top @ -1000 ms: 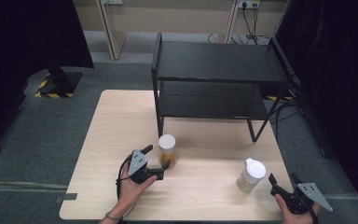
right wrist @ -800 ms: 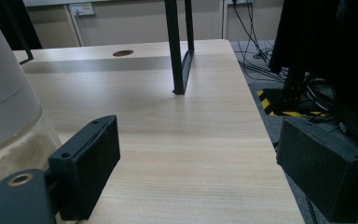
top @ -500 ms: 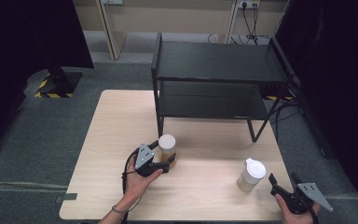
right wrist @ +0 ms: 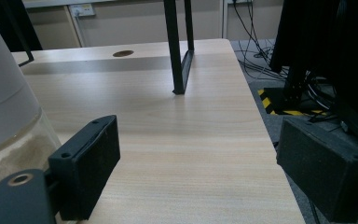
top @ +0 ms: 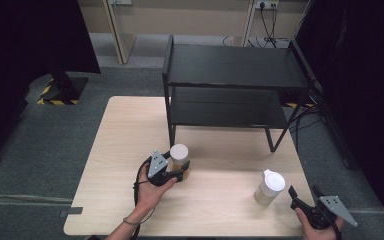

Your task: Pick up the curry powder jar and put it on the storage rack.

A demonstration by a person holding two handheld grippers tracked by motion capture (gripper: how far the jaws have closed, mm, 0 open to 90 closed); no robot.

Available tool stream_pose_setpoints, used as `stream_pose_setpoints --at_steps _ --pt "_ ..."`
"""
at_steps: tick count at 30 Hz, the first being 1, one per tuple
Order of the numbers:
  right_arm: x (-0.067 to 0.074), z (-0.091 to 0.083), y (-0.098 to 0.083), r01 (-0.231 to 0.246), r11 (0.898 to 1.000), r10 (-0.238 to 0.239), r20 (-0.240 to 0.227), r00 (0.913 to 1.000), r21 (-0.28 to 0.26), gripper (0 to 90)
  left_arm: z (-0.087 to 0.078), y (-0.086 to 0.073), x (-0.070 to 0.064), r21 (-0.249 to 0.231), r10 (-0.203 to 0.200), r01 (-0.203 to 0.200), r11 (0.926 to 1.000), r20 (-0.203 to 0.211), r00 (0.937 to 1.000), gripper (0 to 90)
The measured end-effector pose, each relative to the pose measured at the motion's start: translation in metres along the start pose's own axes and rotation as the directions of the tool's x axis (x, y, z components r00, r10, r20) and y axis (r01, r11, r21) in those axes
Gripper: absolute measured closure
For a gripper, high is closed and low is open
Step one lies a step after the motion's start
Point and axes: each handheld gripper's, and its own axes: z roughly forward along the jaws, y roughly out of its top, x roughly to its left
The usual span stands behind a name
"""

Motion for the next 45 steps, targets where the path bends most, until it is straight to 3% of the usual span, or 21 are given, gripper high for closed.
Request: stream_pose_setpoints --at_steps 7,19,31,45 --pt "0.000 0.000 0.000 -0.003 1.000 0.003 0.001 1.0000 -0.002 13.5 0.001 -0.001 0.001 -0.002 -0.008 0.008 1.0000 0.000 1.0000 33.0" --pt "0.000 0.000 -0.001 -0.004 1.000 0.004 0.001 1.0000 -0.003 13.2 0.001 -0.002 0.002 -0.007 0.013 -0.013 0.9999 0.006 0.9999 34.6" --pt "-0.001 0.000 -0.001 -0.008 1.000 0.008 0.001 1.0000 -0.004 13.2 -0.002 0.001 0.001 0.003 0.006 -0.006 1.0000 0.015 0.9999 34.8" --pt "-0.001 -0.001 -0.001 -0.012 1.000 0.012 0.003 0.9999 -0.006 13.1 -0.013 0.019 -0.005 -0.063 0.013 -0.012 0.9979 0.018 0.9998 34.8"
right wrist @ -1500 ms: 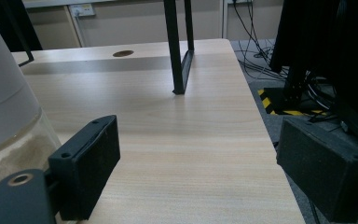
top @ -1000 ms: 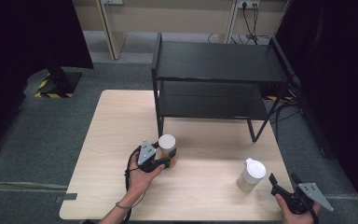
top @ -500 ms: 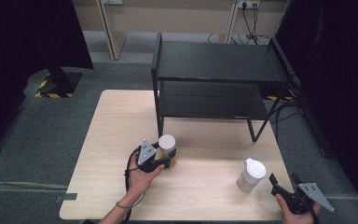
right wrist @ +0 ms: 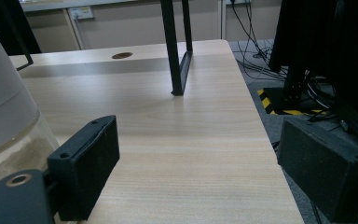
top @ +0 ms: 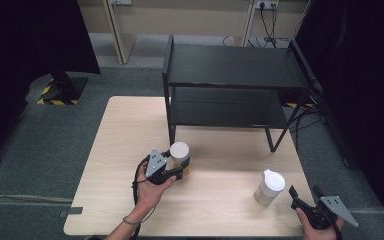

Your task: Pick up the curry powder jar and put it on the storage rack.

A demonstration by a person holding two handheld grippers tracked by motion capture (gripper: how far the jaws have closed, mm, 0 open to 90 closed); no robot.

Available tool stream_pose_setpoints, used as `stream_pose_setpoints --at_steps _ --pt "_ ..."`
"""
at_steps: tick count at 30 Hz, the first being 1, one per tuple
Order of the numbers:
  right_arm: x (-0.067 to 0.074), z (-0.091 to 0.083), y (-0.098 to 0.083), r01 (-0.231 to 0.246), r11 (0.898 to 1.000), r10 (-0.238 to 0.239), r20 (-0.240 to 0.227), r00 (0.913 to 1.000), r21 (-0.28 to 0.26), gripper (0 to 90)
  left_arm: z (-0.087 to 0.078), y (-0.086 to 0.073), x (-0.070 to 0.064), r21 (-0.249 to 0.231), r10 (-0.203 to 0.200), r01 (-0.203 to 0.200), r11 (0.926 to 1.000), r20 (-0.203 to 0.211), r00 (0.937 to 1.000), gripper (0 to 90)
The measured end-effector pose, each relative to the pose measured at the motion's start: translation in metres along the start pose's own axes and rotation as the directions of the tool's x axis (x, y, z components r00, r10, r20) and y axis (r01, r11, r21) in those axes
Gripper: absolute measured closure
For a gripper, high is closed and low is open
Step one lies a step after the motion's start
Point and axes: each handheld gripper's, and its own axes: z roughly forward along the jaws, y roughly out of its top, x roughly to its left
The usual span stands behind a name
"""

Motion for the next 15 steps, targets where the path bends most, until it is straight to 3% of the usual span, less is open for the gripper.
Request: stream_pose_setpoints --at_steps 15 --pt "0.000 0.000 0.000 -0.005 1.000 0.005 0.000 1.0000 -0.003 13.0 -0.006 0.033 -0.005 -0.062 0.022 -0.023 0.9978 -0.024 0.9995 34.9"
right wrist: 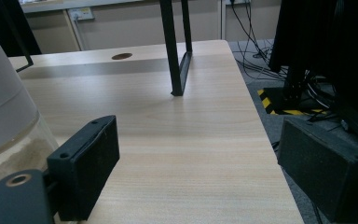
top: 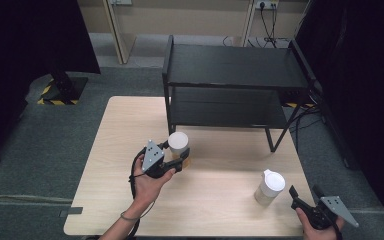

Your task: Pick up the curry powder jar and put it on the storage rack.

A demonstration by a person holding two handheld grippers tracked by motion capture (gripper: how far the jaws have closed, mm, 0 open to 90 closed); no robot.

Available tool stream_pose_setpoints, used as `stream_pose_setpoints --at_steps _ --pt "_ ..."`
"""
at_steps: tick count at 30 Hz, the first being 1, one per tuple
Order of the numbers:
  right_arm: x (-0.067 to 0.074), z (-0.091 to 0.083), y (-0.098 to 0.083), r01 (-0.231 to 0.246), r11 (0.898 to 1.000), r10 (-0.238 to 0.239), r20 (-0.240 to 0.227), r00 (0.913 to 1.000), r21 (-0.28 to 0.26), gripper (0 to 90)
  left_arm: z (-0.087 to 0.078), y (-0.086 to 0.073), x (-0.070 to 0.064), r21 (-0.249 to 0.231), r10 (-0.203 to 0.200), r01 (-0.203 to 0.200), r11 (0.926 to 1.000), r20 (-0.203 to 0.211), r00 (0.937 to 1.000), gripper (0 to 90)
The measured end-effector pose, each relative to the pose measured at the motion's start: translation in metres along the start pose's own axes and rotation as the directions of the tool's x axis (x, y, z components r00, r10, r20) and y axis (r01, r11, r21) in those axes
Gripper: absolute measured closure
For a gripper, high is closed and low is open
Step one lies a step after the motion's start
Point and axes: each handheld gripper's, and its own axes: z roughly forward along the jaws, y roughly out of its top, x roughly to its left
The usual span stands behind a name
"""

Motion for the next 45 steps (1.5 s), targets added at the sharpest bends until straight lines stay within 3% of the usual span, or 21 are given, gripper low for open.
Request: stream_pose_setpoints --at_steps 17,28,45 --pt "0.001 0.000 0.000 0.001 1.000 -0.001 0.003 1.0000 -0.001 13.0 0.001 0.037 -0.005 -0.082 0.017 -0.020 0.9965 -0.033 0.9993 34.9" --pt "0.001 0.000 0.000 0.002 1.000 -0.002 0.003 1.0000 -0.002 13.0 0.006 0.064 -0.009 -0.139 0.019 -0.029 0.9899 -0.067 0.9976 34.9" --pt "0.001 0.000 0.000 -0.003 1.000 0.003 0.003 1.0000 -0.002 13.0 0.013 0.098 -0.011 -0.189 0.035 -0.052 0.9807 -0.094 0.9950 34.8"
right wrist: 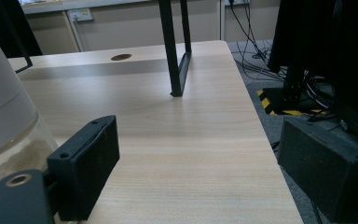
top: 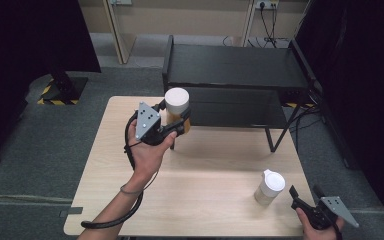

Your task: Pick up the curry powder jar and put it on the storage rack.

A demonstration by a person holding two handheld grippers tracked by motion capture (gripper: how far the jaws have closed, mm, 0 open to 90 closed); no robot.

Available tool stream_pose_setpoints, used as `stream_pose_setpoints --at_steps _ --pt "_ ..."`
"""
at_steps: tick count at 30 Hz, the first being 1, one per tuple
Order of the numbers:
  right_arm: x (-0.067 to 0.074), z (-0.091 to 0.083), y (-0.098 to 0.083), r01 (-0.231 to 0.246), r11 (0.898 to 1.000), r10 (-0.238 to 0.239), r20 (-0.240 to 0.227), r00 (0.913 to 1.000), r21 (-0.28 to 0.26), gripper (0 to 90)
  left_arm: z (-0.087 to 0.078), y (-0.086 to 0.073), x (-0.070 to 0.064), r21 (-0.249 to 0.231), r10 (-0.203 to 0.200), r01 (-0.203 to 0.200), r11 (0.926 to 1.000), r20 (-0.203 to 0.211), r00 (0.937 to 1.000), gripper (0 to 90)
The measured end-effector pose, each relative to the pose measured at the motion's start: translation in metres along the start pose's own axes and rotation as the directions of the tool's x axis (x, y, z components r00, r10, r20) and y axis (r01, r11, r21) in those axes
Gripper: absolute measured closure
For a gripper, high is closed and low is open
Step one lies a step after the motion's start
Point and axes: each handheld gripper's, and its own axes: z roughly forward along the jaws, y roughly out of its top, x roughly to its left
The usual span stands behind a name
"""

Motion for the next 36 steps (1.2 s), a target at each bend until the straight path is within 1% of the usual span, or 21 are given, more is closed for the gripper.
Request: stream_pose_setpoints --at_steps 8,16,29,36 --pt "0.000 0.000 0.000 -0.003 1.000 0.003 -0.001 1.0000 -0.001 13.0 0.006 0.015 -0.002 -0.023 0.007 -0.008 0.9997 -0.008 0.9999 34.9" --pt "0.000 0.000 0.000 -0.004 1.000 0.004 -0.001 1.0000 -0.001 13.0 0.011 0.029 -0.003 -0.034 0.018 -0.018 0.9993 -0.008 0.9998 34.9" --pt "-0.001 0.000 0.000 -0.009 1.000 0.009 -0.002 1.0000 -0.003 13.0 0.022 0.057 -0.005 -0.059 0.022 -0.023 0.9980 -0.018 0.9996 34.9" --pt "-0.001 0.000 0.000 -0.010 1.000 0.010 -0.002 1.0000 -0.003 13.0 0.026 0.068 -0.005 -0.074 0.022 -0.024 0.9970 -0.026 0.9994 34.8"
